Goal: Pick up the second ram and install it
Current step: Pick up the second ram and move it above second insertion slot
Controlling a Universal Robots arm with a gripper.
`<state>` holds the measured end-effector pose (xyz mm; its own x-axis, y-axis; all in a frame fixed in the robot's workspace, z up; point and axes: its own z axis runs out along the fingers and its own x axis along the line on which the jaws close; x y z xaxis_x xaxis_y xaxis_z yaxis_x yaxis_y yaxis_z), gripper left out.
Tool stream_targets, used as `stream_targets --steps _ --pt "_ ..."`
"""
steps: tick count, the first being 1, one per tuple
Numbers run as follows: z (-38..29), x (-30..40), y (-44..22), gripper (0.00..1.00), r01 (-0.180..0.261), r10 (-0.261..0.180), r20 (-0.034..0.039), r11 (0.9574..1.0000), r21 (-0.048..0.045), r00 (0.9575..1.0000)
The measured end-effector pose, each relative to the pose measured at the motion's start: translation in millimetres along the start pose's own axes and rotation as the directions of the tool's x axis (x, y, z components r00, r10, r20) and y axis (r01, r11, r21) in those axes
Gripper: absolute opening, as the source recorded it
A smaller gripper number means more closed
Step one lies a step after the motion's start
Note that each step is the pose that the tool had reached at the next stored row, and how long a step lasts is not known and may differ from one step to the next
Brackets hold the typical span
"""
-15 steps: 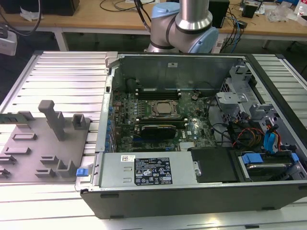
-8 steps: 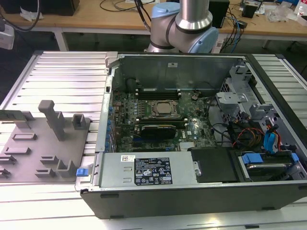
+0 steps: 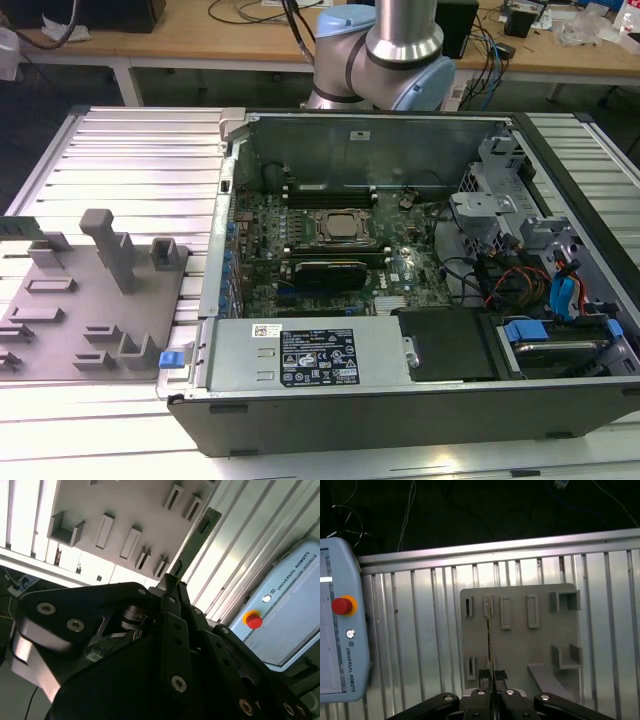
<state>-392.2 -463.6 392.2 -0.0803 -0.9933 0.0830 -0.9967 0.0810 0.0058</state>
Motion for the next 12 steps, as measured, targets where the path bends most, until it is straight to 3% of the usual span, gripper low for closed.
stream_targets --steps 5,12 --pt "-11.9 0.1 0.1 0.13 0.000 0.000 -0.0020 1.0000 0.0001 1.0000" --pt "-22.2 0.1 0.2 0.13 0.000 0.000 -0.0033 1.0000 0.0002 1.0000"
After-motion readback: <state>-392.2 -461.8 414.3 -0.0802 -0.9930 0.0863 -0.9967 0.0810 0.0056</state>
